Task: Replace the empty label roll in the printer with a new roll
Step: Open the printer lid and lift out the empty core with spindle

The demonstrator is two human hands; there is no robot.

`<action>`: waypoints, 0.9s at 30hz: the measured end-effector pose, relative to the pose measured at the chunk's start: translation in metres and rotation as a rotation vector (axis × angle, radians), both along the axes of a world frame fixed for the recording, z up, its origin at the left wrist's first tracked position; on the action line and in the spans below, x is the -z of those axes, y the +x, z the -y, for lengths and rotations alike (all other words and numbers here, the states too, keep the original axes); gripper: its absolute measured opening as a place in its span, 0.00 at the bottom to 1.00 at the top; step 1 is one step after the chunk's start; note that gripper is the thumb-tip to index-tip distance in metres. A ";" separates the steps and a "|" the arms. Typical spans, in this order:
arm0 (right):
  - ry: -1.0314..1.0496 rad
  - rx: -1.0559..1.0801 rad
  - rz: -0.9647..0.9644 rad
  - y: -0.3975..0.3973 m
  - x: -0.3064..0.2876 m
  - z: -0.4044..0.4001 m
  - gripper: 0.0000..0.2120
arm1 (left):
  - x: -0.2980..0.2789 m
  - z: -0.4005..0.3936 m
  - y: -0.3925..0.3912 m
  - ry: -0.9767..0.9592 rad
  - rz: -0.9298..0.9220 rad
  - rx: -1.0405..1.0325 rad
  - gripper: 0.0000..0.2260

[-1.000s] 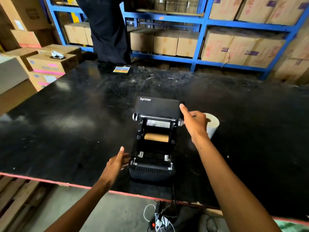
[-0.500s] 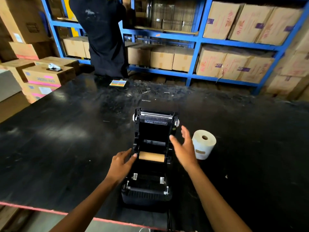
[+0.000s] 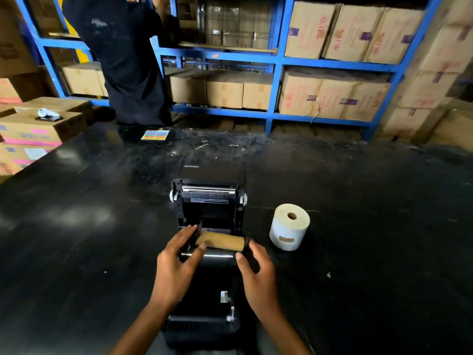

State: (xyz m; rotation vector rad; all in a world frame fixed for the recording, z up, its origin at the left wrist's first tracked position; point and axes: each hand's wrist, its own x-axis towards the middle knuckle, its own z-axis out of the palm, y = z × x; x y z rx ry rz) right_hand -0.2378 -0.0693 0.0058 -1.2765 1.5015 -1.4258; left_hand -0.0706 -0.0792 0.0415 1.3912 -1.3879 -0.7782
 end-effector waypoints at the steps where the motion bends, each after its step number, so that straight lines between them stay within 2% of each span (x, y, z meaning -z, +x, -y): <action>1: -0.011 0.055 0.088 -0.010 -0.002 -0.001 0.15 | -0.008 -0.002 -0.013 -0.015 -0.027 0.025 0.18; 3: -0.002 0.164 0.266 -0.036 -0.001 -0.003 0.12 | -0.016 -0.002 -0.042 -0.015 -0.081 0.108 0.15; 7: 0.073 0.241 0.435 -0.111 0.013 -0.012 0.13 | -0.006 0.011 -0.110 0.077 -0.190 0.214 0.11; 14: 0.150 0.484 0.544 -0.229 0.035 -0.031 0.10 | 0.051 0.022 -0.217 0.287 -0.261 0.168 0.10; 16: 0.178 0.538 0.532 -0.261 0.042 -0.034 0.09 | 0.077 0.026 -0.229 0.230 -0.091 0.152 0.10; 19: 0.237 0.490 0.445 -0.289 0.052 -0.036 0.10 | 0.105 0.033 -0.227 0.165 0.425 0.254 0.16; 21: 0.252 0.417 0.384 -0.294 0.055 -0.035 0.10 | 0.119 0.038 -0.224 0.151 0.592 0.278 0.20; 23: 0.263 0.347 0.334 -0.292 0.056 -0.034 0.09 | 0.125 0.043 -0.221 0.159 0.632 0.265 0.23; 25: 0.275 0.293 0.320 -0.287 0.059 -0.034 0.08 | 0.127 0.041 -0.222 0.138 0.596 0.185 0.23; 27: 0.278 0.244 0.313 -0.283 0.061 -0.035 0.08 | 0.116 0.027 -0.229 0.172 0.405 0.153 0.21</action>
